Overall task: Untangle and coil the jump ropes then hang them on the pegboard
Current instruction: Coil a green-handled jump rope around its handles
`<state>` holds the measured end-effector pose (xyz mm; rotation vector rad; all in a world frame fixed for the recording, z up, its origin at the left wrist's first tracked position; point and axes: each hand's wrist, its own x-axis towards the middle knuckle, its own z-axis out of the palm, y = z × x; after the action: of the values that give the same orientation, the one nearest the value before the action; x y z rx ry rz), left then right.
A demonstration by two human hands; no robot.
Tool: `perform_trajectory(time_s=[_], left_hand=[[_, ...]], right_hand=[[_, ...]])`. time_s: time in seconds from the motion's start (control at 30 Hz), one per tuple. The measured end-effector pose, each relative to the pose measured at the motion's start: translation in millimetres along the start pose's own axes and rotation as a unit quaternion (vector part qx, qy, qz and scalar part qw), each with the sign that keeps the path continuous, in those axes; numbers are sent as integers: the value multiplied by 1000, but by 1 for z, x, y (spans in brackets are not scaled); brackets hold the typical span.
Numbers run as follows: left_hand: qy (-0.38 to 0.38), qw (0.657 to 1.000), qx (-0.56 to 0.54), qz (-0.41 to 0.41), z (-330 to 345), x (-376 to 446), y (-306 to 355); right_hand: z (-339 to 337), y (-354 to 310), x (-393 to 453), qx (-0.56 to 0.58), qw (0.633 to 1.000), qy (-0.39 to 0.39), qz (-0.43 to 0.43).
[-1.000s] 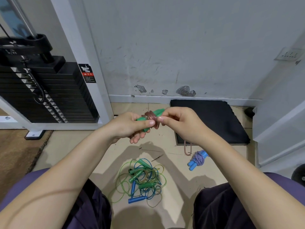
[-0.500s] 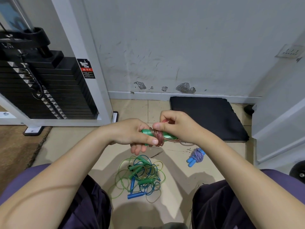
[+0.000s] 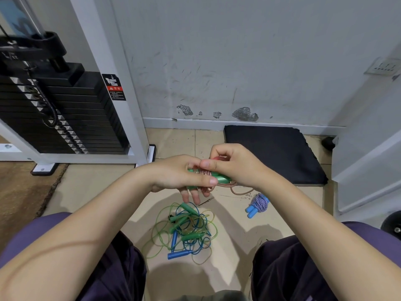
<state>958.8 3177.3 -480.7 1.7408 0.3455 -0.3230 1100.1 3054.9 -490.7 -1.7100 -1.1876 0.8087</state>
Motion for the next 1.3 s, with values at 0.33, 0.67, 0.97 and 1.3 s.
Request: perform_trajectory(time_s=[0.33, 0.67, 0.97, 1.3], left_hand=[[20, 999, 16, 24, -1, 3, -1], [120, 990, -40, 58, -1, 7, -3], [212, 952, -170, 143, -6, 7, 2], [331, 899, -245, 147, -22, 11, -2]], right_hand=[[-4, -3, -1, -8, 1000, 21, -20], [-11, -2, -4, 58, 998, -16, 7], [-7, 1, -2, 140, 986, -72, 47], [9, -15, -10, -44, 997, -37, 52]])
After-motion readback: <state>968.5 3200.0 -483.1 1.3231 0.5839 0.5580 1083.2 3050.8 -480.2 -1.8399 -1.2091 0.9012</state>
